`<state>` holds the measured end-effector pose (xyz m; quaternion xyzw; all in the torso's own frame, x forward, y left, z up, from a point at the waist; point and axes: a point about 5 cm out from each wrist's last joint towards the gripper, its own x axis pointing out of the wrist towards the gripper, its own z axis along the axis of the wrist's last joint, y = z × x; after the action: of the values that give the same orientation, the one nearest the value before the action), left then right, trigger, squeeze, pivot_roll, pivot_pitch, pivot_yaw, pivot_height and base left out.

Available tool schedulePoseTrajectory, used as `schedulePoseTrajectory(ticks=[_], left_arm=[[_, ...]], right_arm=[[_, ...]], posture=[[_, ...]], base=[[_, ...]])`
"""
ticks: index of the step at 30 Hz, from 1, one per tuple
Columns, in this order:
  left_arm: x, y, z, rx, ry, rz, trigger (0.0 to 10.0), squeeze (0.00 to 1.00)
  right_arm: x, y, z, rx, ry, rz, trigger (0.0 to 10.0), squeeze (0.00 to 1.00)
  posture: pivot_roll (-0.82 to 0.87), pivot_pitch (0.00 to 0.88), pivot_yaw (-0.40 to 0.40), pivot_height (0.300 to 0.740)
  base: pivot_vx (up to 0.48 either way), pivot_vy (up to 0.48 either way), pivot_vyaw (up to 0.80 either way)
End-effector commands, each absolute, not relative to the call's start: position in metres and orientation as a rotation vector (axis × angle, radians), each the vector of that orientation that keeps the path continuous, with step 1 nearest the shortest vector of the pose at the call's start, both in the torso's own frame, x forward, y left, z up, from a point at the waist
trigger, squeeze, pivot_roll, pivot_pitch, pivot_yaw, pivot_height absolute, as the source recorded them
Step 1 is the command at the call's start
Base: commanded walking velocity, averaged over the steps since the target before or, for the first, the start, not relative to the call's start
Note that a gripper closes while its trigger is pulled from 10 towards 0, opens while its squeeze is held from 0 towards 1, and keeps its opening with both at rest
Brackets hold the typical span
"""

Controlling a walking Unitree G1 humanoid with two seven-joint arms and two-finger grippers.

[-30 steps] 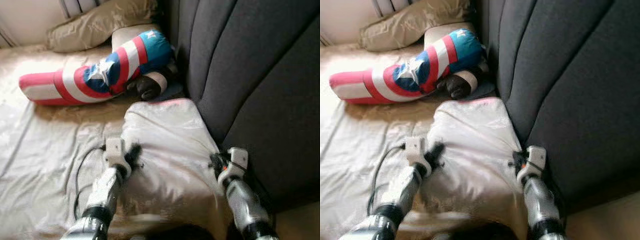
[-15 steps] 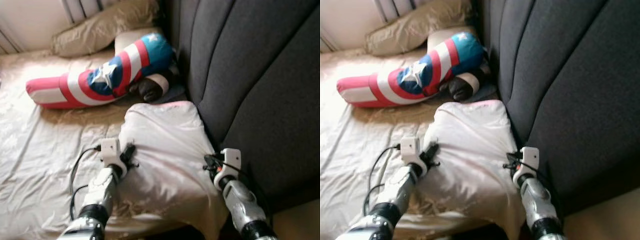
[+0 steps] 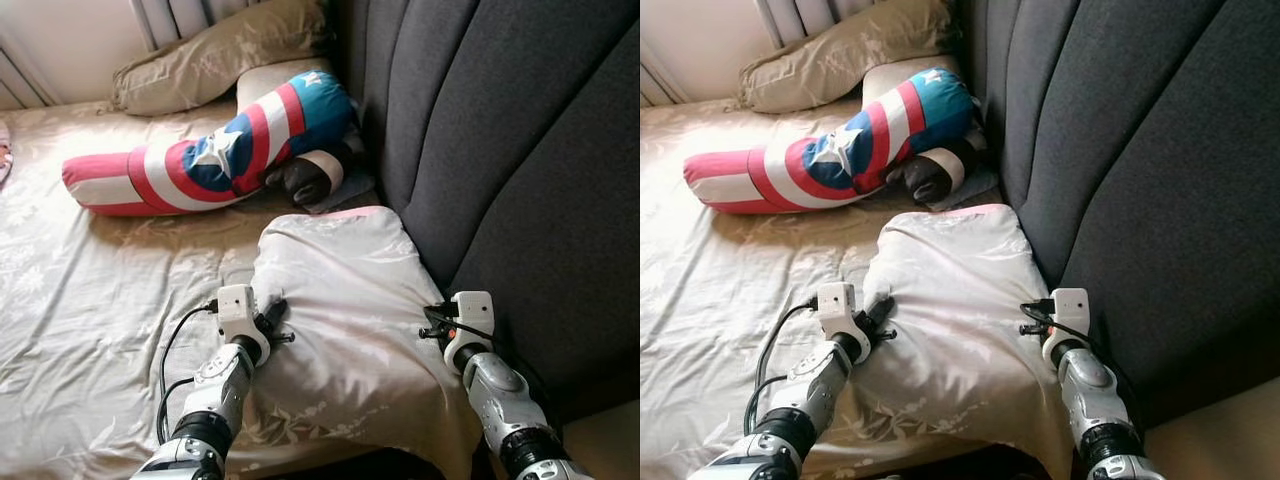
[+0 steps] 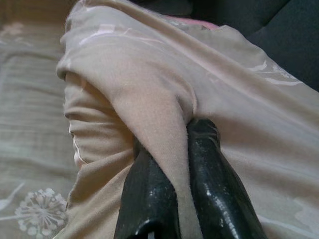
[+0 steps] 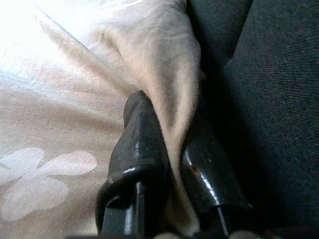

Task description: Clean up the room

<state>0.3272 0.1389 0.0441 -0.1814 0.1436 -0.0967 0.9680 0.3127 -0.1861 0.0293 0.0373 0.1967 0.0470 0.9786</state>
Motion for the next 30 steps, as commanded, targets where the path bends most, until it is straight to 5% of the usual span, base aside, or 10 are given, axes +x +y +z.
schedulePoseTrajectory(ticks=[1, 13, 14, 15, 16, 30], left_arm=[[0.334, 0.134, 0.055, -0.392, 0.257, -0.241, 10.0, 0.00], [0.323, 0.124, 0.037, -0.337, 0.367, -0.333, 10.0, 0.00], [0.323, 0.123, 0.037, -0.342, 0.366, -0.333, 10.0, 0.31], [0.323, 0.123, 0.037, -0.342, 0.366, -0.333, 10.0, 0.31], [0.322, 0.123, 0.037, -0.346, 0.367, -0.333, 10.0, 0.99], [0.321, 0.130, 0.034, -0.317, 0.382, -0.318, 10.0, 1.00]], right_arm=[[0.325, -0.198, 0.049, 0.035, 0.301, 0.057, 10.0, 0.00], [0.328, -0.200, 0.051, 0.032, 0.299, 0.050, 10.0, 0.00], [0.327, -0.200, 0.051, 0.031, 0.299, 0.049, 10.0, 0.00], [0.327, -0.200, 0.051, 0.031, 0.299, 0.049, 10.0, 0.00], [0.327, -0.201, 0.050, 0.029, 0.300, 0.048, 10.0, 0.00], [0.321, -0.193, 0.039, 0.036, 0.347, 0.065, 10.0, 0.00]], posture=[[-0.01, 0.101, 0.016, 0.740], [-0.01, 0.105, 0.017, 0.740], [-0.01, 0.106, 0.017, 0.740], [-0.01, 0.106, 0.017, 0.740], [-0.01, 0.106, 0.017, 0.740], [-0.01, 0.114, 0.019, 0.740]], base=[[0.000, 0.000, 0.00], [0.000, 0.000, 0.00], [0.000, 0.000, 0.00], [0.000, 0.000, 0.00], [0.000, 0.000, 0.00], [0.000, 0.000, 0.00]])
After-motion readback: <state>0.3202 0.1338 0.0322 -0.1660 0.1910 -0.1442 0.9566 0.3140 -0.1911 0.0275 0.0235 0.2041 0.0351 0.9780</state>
